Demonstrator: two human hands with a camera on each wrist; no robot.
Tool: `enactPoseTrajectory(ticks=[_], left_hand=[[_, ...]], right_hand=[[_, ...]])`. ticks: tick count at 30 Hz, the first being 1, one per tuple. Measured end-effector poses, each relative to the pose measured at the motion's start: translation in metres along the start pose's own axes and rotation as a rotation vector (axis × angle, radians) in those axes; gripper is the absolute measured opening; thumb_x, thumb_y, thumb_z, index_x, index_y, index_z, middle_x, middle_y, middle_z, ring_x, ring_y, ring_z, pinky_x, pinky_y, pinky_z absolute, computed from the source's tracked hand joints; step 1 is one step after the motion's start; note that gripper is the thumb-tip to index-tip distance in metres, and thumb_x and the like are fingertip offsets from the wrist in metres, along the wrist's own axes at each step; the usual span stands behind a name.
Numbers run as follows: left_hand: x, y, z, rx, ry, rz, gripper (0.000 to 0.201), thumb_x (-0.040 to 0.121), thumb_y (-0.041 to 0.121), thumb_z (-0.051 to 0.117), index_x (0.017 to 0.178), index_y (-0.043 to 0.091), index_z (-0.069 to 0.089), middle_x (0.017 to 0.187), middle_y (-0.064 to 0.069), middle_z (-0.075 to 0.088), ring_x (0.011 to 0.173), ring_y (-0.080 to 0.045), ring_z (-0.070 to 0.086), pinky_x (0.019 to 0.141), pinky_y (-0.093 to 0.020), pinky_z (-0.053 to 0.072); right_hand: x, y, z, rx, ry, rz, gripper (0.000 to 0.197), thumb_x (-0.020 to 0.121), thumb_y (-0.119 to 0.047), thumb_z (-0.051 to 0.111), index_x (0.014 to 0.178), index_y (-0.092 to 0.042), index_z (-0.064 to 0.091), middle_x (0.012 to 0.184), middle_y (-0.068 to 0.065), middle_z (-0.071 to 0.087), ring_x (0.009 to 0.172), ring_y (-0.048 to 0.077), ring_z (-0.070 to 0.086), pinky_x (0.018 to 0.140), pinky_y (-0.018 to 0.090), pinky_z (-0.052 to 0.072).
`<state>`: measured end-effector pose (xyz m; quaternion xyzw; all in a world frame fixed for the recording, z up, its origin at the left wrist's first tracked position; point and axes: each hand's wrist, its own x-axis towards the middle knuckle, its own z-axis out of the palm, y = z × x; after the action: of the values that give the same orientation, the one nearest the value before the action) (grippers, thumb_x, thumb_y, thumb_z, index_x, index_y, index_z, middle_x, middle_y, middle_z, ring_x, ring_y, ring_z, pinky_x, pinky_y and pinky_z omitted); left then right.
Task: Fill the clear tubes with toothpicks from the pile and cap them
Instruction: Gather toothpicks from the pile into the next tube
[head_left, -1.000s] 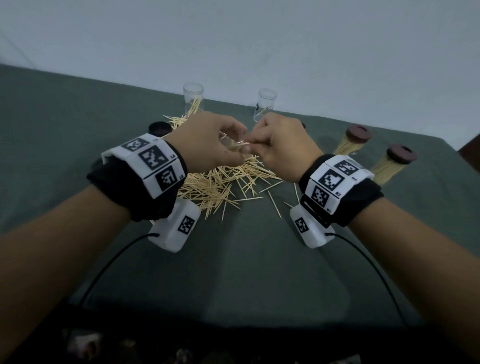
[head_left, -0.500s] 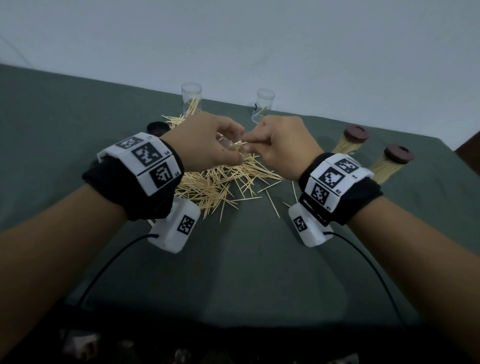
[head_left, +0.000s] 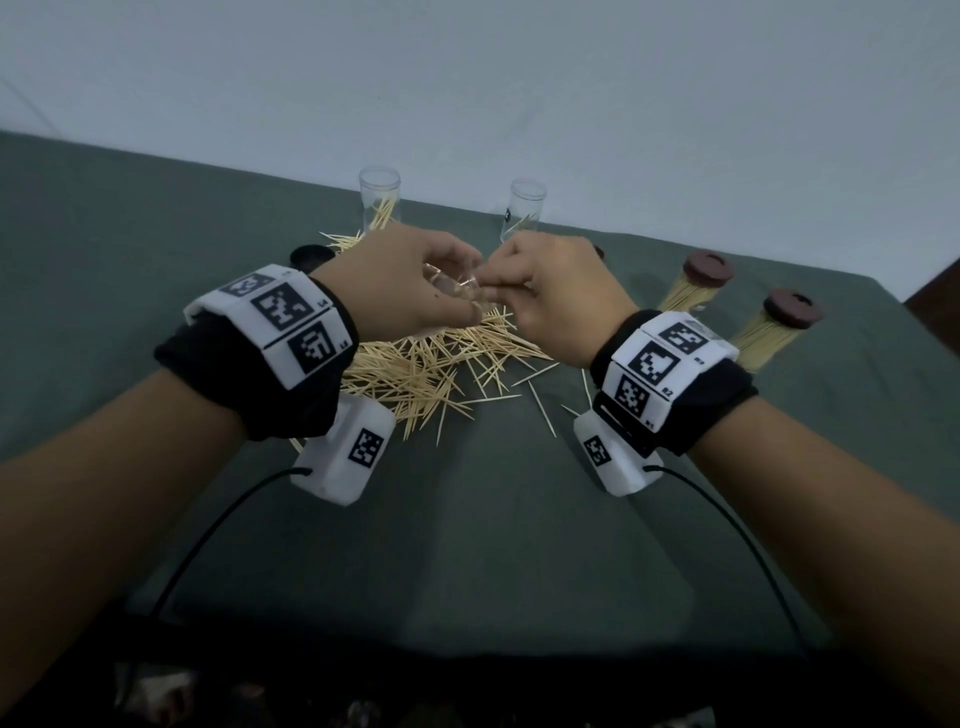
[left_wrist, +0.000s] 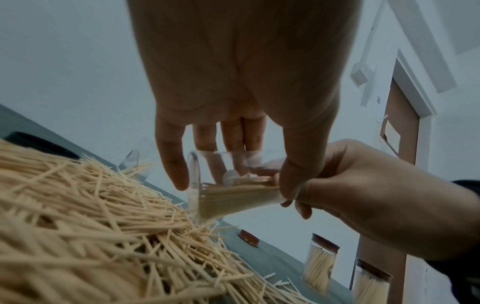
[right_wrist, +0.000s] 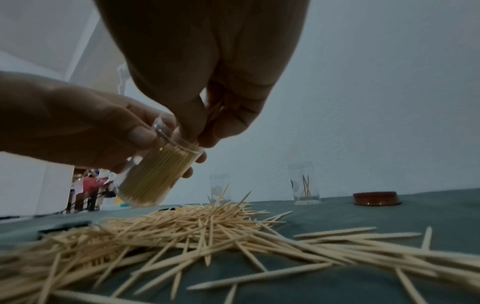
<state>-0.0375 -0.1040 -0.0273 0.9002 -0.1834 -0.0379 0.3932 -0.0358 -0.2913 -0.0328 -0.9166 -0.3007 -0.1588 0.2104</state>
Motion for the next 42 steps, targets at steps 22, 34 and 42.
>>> enactPoseTrajectory(ticks=[22,34,42], left_hand=[[-0.004,0.002,-0.006,-0.009,-0.014,-0.012,0.06,0.076,0.039,0.079,0.131,0.027,0.058,0.104,0.019,0.064,0.097,0.0,0.063,0.082,-0.02,0.05],[-0.003,-0.011,-0.027,-0.009,0.063,-0.049,0.056,0.077,0.039,0.077,0.128,0.026,0.06,0.108,0.015,0.064,0.097,-0.003,0.063,0.09,-0.029,0.051],[0.0,-0.021,-0.038,-0.025,0.151,-0.058,0.051,0.077,0.039,0.078,0.123,0.022,0.064,0.108,0.011,0.065,0.099,-0.003,0.062,0.089,-0.025,0.05]], right_hand=[[0.0,0.002,-0.005,0.105,0.028,0.14,0.02,0.086,-0.01,0.068,0.099,-0.022,0.077,0.083,-0.012,0.063,0.074,-0.004,0.054,0.072,0.002,0.036],[0.008,0.007,0.0,0.013,-0.163,0.318,0.029,0.092,-0.032,0.061,0.121,-0.031,0.06,0.113,-0.006,0.062,0.087,0.004,0.058,0.085,0.022,0.046],[0.048,0.011,0.028,-0.151,-0.482,0.322,0.065,0.082,-0.07,0.053,0.136,-0.036,0.048,0.143,-0.002,0.049,0.128,0.019,0.049,0.106,0.041,0.039]])
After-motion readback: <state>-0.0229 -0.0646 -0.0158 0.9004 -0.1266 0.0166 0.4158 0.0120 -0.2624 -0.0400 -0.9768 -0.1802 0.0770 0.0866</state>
